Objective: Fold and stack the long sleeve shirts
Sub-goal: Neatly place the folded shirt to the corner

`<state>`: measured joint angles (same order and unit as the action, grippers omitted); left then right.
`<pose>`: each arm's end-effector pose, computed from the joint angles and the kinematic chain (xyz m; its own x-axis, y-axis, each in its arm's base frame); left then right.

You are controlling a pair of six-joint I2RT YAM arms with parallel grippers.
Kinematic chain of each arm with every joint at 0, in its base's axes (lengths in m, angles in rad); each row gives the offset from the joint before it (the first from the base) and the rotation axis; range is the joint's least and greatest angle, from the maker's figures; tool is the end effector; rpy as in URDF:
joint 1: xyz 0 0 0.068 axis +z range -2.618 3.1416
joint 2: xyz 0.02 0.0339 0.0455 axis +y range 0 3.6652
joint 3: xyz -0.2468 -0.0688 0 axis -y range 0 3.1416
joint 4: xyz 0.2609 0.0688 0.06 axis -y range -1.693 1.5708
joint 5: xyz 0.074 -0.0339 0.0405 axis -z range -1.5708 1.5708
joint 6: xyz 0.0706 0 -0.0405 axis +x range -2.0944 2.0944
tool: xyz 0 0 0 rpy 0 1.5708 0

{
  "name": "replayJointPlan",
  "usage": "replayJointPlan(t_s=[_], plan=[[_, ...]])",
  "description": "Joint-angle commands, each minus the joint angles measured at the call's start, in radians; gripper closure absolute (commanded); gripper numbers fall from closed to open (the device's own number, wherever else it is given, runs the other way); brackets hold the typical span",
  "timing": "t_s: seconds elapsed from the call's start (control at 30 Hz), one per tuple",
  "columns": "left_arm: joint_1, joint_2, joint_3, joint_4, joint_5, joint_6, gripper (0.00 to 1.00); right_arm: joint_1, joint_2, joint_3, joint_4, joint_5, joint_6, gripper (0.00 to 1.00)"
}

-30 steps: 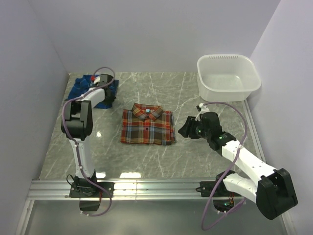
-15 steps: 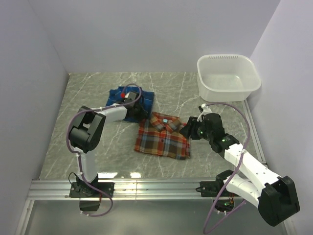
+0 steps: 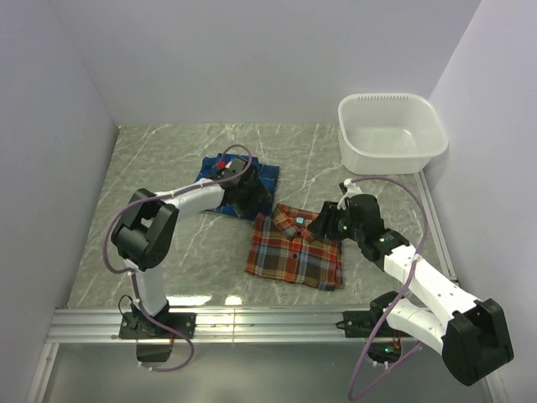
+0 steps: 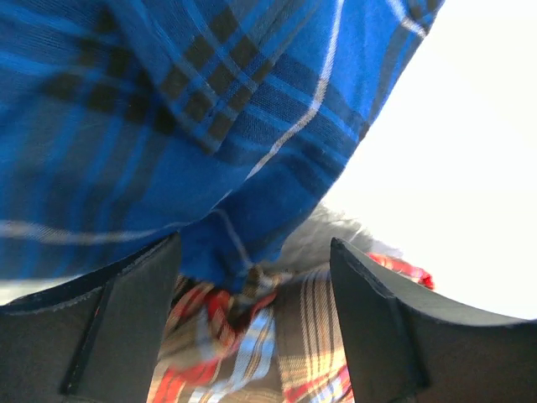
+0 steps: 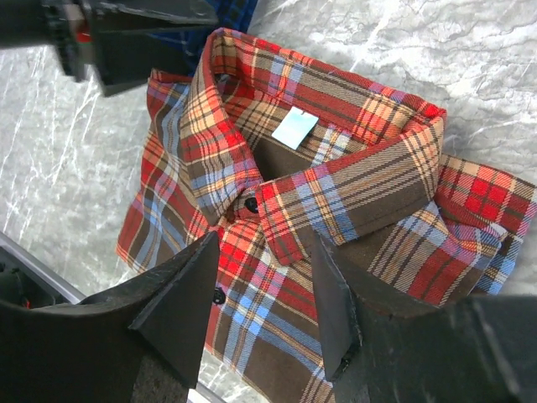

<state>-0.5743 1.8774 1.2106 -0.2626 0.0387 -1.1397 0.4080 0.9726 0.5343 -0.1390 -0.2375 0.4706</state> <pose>0.3537 -0.2321 0.1188 -0.7919 -0.5689 -0.2218 -0.3762 0.7408 -0.5565 0.2341 0.1193 0.1832 -0.7034 0.1760 -0.6886 -0.2779 0.8236 0.4944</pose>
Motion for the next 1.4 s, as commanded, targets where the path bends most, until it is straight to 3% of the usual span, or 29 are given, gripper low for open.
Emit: replayJointPlan(t_s=[0.0,0.2,0.33,0.43,0.73,0.97,1.1,1.2,1.3,1.37], plan=[[0.002,-0.102,0.098,-0.134,-0.120,0.096,0.22,0.005,0.018,0.026,0.006,-0.019,-0.020,0.44],[0.047,-0.172,0.185,-0.210,-0.226,0.257,0.24,0.018,0.069,0.041,0.016,-0.046,-0.003,0.46],[0.154,-0.152,0.176,-0.216,-0.246,0.337,0.34,0.037,0.095,0.046,0.018,-0.052,0.002,0.47],[0.249,-0.104,0.144,-0.178,-0.226,0.350,0.34,0.049,0.117,0.049,0.009,-0.046,0.007,0.48],[0.384,0.049,0.095,-0.110,-0.168,0.264,0.37,0.097,0.172,0.062,-0.002,-0.048,0.008,0.52],[0.491,-0.026,-0.126,-0.028,-0.169,0.112,0.37,0.112,0.235,0.092,-0.005,-0.020,-0.001,0.52],[0.507,-0.102,-0.167,-0.018,-0.141,0.109,0.32,0.114,0.288,0.127,-0.030,0.023,-0.001,0.52],[0.505,-0.248,-0.194,-0.009,-0.080,0.133,0.23,0.112,0.255,0.139,-0.050,0.064,-0.006,0.51],[0.496,-0.367,-0.184,-0.071,-0.048,0.193,0.14,0.112,0.181,0.159,-0.094,0.116,-0.007,0.48],[0.466,-0.455,-0.180,-0.108,-0.014,0.285,0.06,0.103,0.126,0.177,-0.132,0.187,-0.006,0.40]])
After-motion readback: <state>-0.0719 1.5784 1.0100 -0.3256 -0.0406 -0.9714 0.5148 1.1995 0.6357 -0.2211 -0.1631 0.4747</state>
